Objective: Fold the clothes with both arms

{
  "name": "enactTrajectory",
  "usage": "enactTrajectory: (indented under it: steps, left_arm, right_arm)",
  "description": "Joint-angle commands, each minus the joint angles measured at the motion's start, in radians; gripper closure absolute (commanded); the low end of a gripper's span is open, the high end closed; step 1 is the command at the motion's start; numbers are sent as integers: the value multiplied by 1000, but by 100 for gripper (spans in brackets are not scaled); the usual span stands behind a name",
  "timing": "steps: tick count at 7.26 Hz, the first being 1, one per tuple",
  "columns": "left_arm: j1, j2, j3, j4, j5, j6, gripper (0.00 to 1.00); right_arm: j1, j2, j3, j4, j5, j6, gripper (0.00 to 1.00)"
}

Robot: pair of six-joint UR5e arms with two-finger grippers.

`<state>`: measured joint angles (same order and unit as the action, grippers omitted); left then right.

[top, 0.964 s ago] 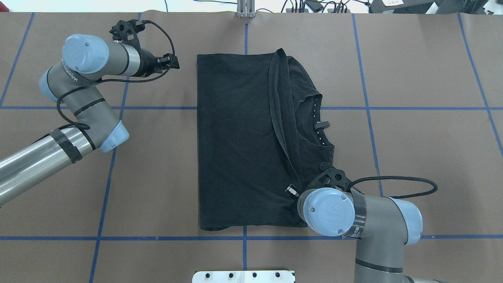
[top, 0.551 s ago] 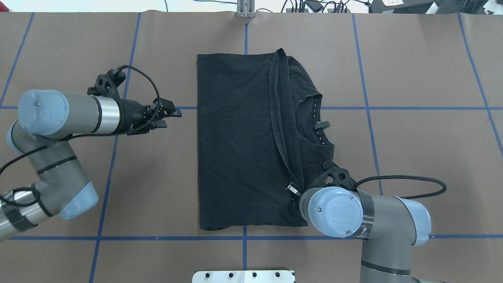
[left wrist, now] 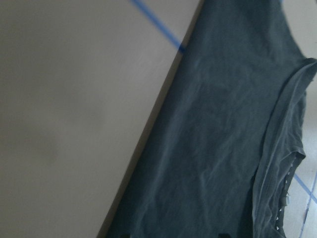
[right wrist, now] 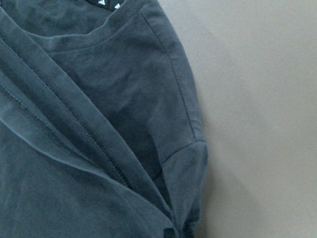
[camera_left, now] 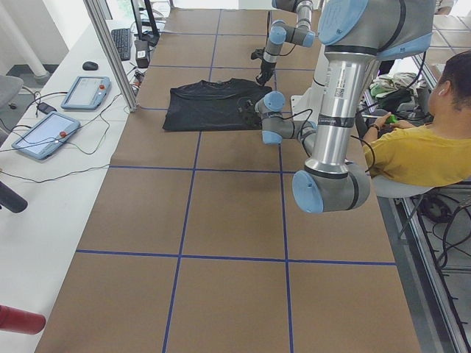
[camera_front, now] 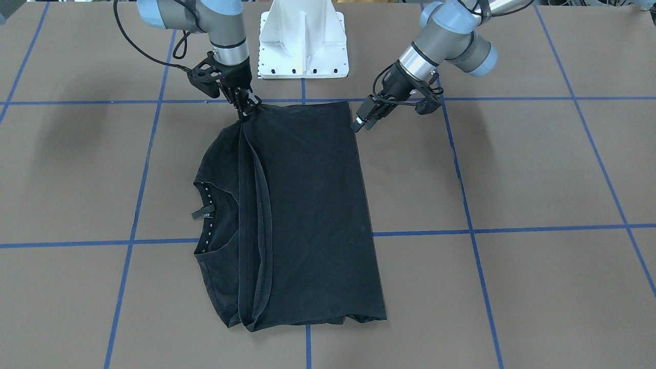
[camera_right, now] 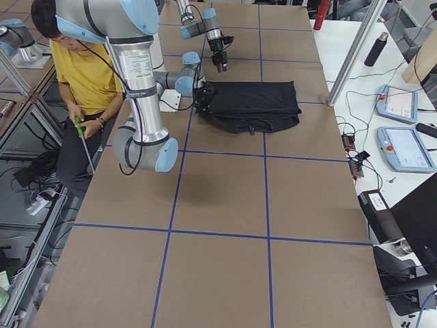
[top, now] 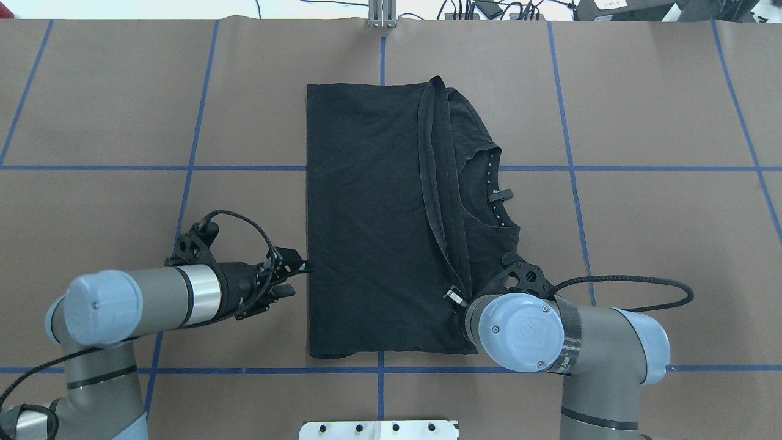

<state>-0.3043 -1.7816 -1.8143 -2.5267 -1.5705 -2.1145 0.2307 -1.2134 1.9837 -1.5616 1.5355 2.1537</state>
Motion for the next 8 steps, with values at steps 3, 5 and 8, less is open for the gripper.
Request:
enactTrajectory:
  steps: [3,5,8]
  left_arm:
    - [137,39,15,11,52,-36,38]
    - [146,41,15,11,52,-36,42]
    - [146,39,9,11,50,-38,100]
  right_arm:
    - [-7,2,1,0,0,2,100]
    - [-8,2,0,0,0,0,100]
    - [-8,2,0,0,0,2,100]
